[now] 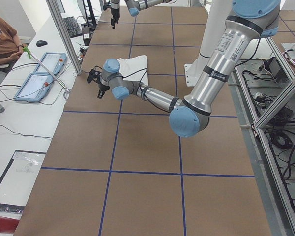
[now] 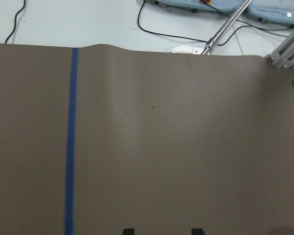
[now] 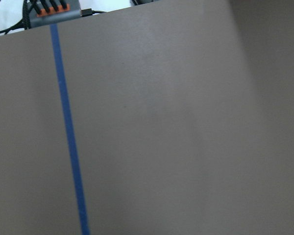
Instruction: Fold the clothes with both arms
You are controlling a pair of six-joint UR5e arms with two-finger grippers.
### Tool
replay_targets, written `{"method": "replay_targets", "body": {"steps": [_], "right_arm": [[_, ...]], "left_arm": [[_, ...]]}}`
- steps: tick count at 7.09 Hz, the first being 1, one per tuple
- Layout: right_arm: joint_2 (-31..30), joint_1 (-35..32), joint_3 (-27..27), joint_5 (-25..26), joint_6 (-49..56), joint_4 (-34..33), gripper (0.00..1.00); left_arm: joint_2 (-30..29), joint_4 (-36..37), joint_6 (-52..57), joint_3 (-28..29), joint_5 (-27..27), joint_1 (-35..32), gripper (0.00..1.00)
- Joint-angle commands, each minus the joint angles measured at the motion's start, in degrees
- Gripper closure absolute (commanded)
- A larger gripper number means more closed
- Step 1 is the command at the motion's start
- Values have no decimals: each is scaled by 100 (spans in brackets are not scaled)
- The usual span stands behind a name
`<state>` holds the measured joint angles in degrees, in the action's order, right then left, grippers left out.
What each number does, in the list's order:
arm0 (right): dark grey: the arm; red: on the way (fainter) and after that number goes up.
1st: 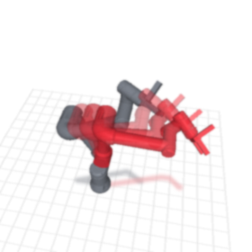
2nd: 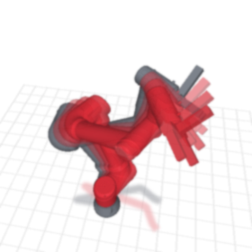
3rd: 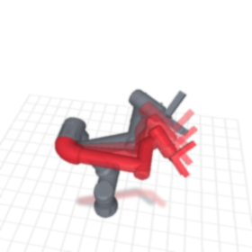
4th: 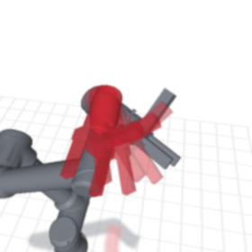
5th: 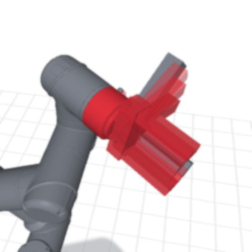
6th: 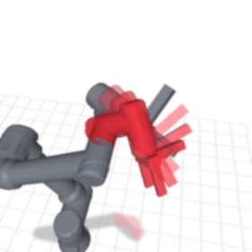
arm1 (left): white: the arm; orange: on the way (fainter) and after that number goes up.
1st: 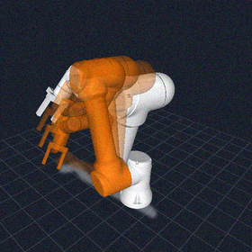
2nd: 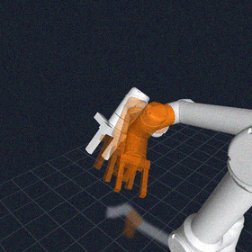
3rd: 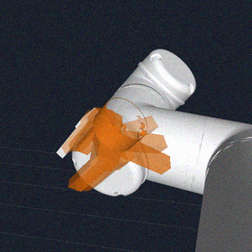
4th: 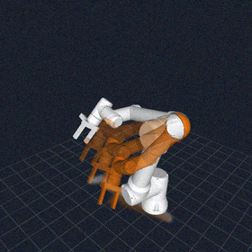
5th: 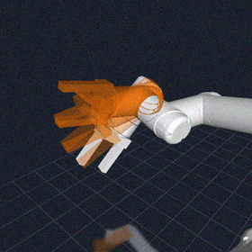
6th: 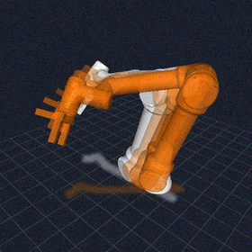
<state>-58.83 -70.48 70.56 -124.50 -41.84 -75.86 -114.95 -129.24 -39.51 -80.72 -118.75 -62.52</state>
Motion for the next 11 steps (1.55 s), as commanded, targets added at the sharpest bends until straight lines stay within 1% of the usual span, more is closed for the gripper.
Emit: {"method": "replay_targets", "body": {"steps": [1,2,3,4,5,6,7,8,9,10,11], "right_arm": [[-793,-1051,28,-651,2346,-78,0],[-1258,-1438,54,-854,3174,-61,0],[-1593,-1773,71,-995,3870,-87,0],[-2136,-1880,585,-1040,3920,-87,0],[-2924,-1829,1443,-997,3921,-174,0],[-3228,-1846,2095,-979,3921,-688,0],[-3457,-1829,2519,-901,3938,-1059,0],[-3590,-1829,2593,-735,3964,-1054,0],[-3618,-1829,2594,-646,4234,-1071,0],[-3635,-1820,2585,-645,4515,-1080,0],[-3609,-1811,2576,-758,4518,-1063,0]], "left_arm": [[655,136,2132,-6,-821,-1108,48],[945,154,2680,-23,-1443,-1530,45],[1357,154,2738,-241,-1737,-1813,27],[1900,189,2738,-774,-1731,-1912,14],[2524,198,2738,-1353,-1731,-2139,0],[2861,407,2738,-1742,-1731,-2150,0],[3081,670,2756,-1972,-1679,-2150,0],[3249,655,2791,-2044,-1504,-2141,0],[3285,655,2834,-2053,-1346,-2141,0],[3469,646,2852,-2123,-1353,-2132,0],[3523,655,2852,-2324,-1396,-2132,0]]}}
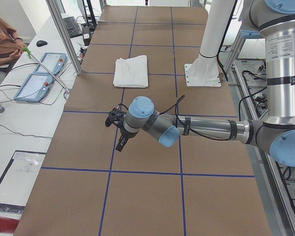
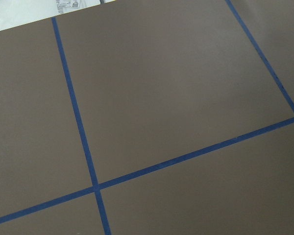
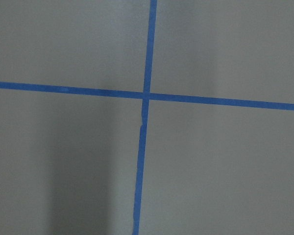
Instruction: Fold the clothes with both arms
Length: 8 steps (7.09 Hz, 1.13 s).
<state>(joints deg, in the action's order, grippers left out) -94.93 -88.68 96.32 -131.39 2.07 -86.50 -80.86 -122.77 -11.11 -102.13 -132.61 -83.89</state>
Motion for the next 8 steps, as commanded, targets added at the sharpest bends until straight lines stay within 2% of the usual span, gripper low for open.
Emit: {"method": "replay_targets", "body": {"steps": [1,3,6,7,8], "right_arm": [[88,35,-277,-88,40,37,0],[99,35,-351,-79,57,63,0],[-174,26,-315,-106,57,63,0],[-192,18,-28,-89,48,11,0],[-209,18,-43,-115,57,2,0]], "left_arm": [[115,16,-22,-124,16,22,0],[508,-10,-49,-229,-37,57,0],[493,-19,-14,-194,-2,101,0],[493,-11,12,-228,-10,101,0],[466,16,12,-168,-10,110,0]]}}
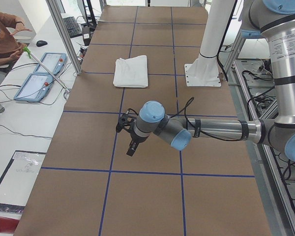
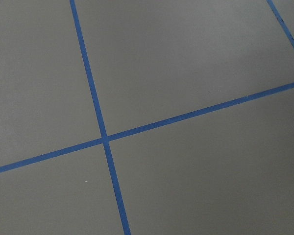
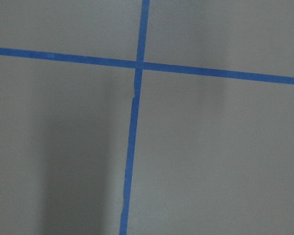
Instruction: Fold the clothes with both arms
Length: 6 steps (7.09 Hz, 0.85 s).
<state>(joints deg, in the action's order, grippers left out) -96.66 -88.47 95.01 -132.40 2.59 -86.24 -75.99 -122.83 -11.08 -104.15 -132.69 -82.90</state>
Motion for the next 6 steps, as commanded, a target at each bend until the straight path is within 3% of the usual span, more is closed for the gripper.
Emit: {"method": "replay_targets", "body": {"steps": [1,2,6], "right_arm": [[-3,40,71,-5,31,19,0],[67,371,114,13,-21,28,0],[420,506,53,-92,-48,-51,0]], "left_arm": [[-12,40,-26,44,-46,-7,0],[-12,57,-26,70,-142,-16,0],[-38,390,-52,333,-205,-402,0]]}}
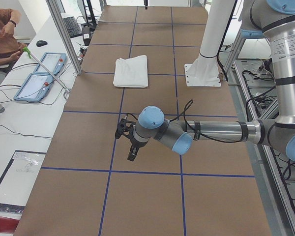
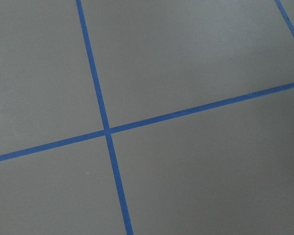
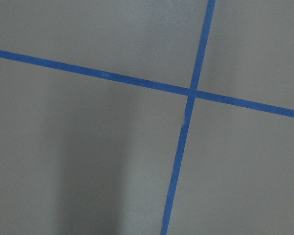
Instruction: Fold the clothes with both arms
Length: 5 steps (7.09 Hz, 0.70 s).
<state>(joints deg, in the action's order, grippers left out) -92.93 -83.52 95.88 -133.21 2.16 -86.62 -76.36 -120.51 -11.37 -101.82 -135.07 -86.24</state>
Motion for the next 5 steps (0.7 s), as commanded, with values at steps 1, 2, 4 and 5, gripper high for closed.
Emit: {"method": "replay_targets", "body": {"steps": [1,2,4,5], "right_arm": [[30,3,-16,-29,-5,-13,0],[-22,-6,-8,-30,3,-13,0],[-136,-24,62,41,4,-5,0],[-155,-24,71,58,3,-4,0]], "left_arm": [[-10,177,3,119,373,-208,0],[-132,204,21,136,455,-270,0],[-221,300,12,163,491,-227,0],[-247,300,12,154,491,-236,0]]}}
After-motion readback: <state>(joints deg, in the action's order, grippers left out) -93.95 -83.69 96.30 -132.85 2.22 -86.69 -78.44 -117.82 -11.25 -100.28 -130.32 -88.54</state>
